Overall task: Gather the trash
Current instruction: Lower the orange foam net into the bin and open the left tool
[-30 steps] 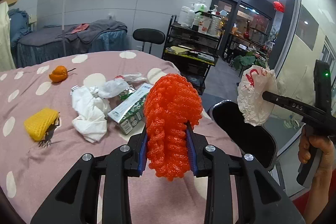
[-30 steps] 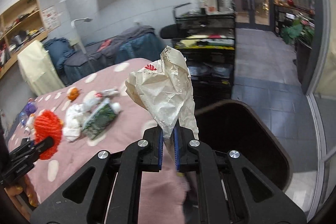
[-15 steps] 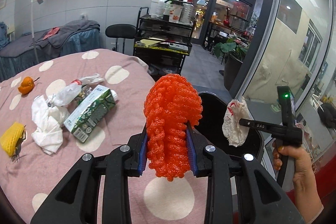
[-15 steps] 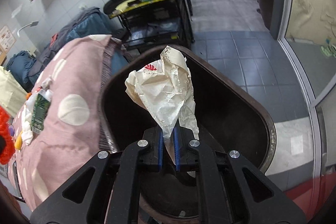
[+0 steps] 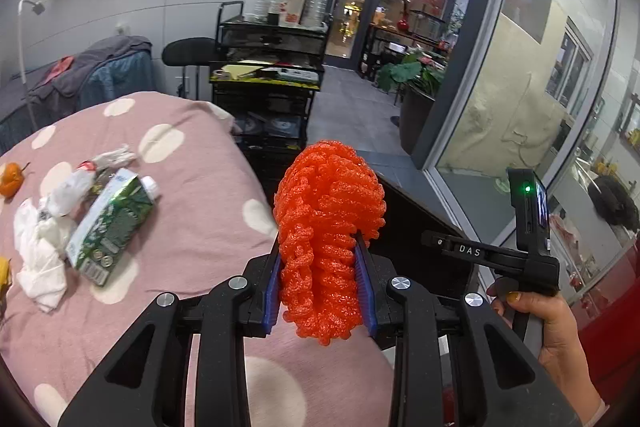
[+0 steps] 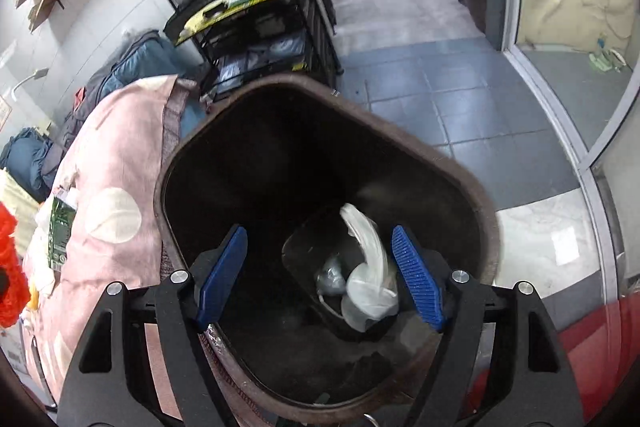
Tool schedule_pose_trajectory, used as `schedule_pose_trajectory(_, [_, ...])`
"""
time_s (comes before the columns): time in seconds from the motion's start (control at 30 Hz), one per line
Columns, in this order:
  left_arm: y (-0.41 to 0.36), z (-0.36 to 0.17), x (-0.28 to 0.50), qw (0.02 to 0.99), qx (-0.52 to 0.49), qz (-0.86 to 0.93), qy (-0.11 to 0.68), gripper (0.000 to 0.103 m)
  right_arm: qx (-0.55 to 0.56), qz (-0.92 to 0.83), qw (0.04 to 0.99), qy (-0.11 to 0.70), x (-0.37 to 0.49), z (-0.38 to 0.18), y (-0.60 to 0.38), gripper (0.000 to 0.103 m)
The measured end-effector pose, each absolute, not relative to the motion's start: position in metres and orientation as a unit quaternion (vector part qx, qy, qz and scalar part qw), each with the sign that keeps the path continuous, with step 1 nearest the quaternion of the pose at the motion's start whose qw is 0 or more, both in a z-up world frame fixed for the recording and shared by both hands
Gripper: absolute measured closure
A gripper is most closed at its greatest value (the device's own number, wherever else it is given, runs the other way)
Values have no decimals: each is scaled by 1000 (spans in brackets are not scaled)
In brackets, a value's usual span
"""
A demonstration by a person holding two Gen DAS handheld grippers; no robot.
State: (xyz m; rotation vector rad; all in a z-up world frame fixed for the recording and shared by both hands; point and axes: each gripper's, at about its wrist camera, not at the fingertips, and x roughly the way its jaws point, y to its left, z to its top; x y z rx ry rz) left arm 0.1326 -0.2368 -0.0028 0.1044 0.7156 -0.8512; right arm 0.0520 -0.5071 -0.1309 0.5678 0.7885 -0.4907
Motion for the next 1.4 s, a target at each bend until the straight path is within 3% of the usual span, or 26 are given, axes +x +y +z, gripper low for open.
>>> schedule_pose_trajectory(0.3, [-291, -6, 128, 823, 82, -444, 346, 72, 232, -279, 876, 317, 20, -87, -499, 28])
schedule_pose_trajectory(0.43, [-314, -12, 127, 814, 103, -450, 352, 72, 218, -302, 879, 298, 6, -75, -501, 20])
schedule_pose_trajectory(1.23, [-396, -57, 128, 774, 180, -457, 401, 71, 232, -371, 848, 299, -30, -82, -542, 19])
schedule_pose_trajectory(1.33, [-401, -62, 127, 770, 195, -455, 402, 64, 233, -373, 846, 301, -32, -84, -544, 19])
schedule_pose_trajectory(1.4, [-401, -65, 127, 772, 198, -452, 401, 47, 234, -375, 845, 301, -31, -84, -545, 19])
